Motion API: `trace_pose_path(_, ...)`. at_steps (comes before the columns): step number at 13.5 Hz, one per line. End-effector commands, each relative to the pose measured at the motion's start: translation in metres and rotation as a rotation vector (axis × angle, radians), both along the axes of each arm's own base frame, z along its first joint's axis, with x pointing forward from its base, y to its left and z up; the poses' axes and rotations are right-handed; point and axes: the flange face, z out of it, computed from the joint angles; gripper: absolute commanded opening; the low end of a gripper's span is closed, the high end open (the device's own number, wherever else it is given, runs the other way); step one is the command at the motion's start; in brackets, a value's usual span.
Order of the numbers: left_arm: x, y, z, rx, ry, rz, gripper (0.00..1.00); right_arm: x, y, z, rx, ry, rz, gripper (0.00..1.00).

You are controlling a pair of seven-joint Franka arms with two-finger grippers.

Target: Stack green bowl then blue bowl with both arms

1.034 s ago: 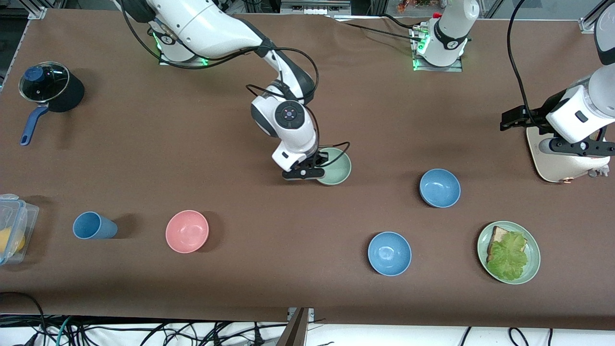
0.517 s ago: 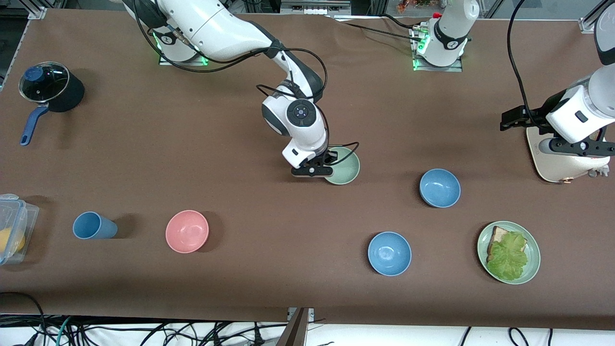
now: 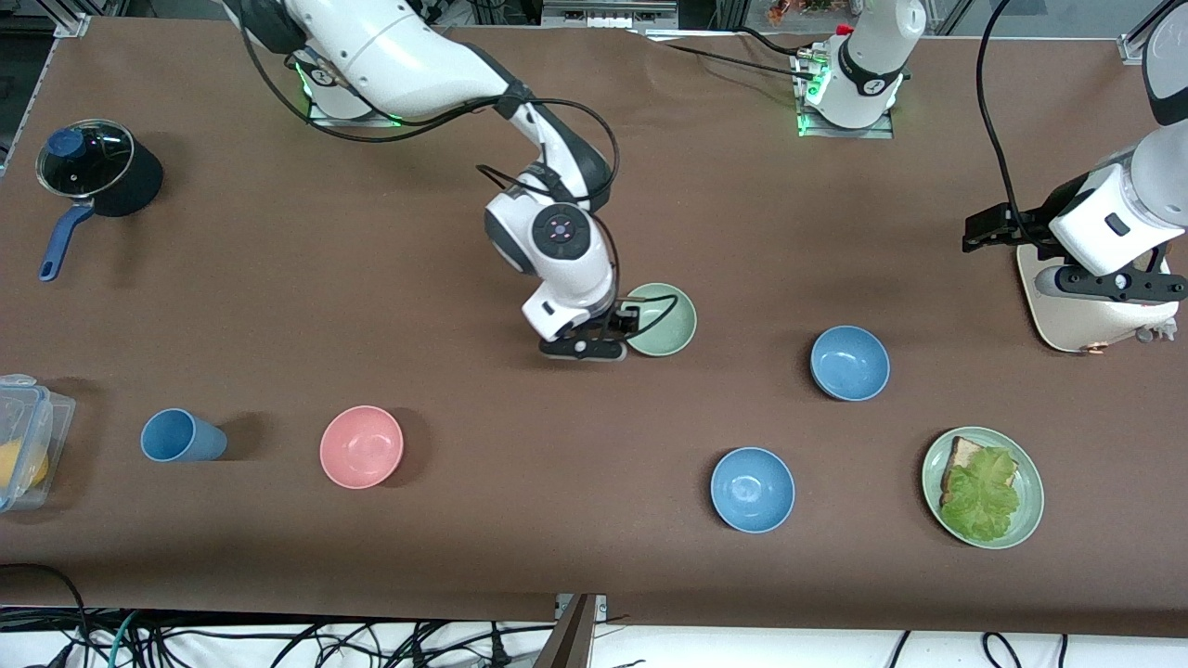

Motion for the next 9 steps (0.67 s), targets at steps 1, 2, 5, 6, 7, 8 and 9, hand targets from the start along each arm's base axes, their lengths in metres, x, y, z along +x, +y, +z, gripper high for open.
trace_pose_path(1,0.002,0.001,0.004,-0.031,0.001,-0.017,1.0,0.032,-0.069,0.074,-0.05,0.016,0.002,0.99)
trace_pose_path(2,0.003,0.0,0.004,-0.031,-0.001,-0.019,1.0,0.048,-0.104,0.1,-0.056,0.016,-0.041,0.99)
trace_pose_path(5,0.003,0.0,0.004,-0.032,-0.002,-0.02,1.0,0.066,-0.193,0.158,-0.104,0.04,0.017,0.99)
trace_pose_path(6,0.003,0.0,0.004,-0.032,-0.002,-0.02,1.0,0.065,-0.221,0.181,-0.085,0.048,0.037,0.99)
trace_pose_path(7,0.003,-0.002,0.004,-0.031,-0.002,-0.023,1.0,0.058,-0.252,0.199,-0.051,0.075,0.023,0.99)
trace_pose_path(8,0.003,-0.003,0.003,-0.031,-0.001,-0.023,1.0,0.046,-0.279,0.216,-0.03,0.088,0.026,0.99)
trace_pose_path(9,0.003,-0.004,0.003,-0.031,0.0,-0.023,1.0,0.034,-0.307,0.23,-0.034,0.081,0.045,0.99)
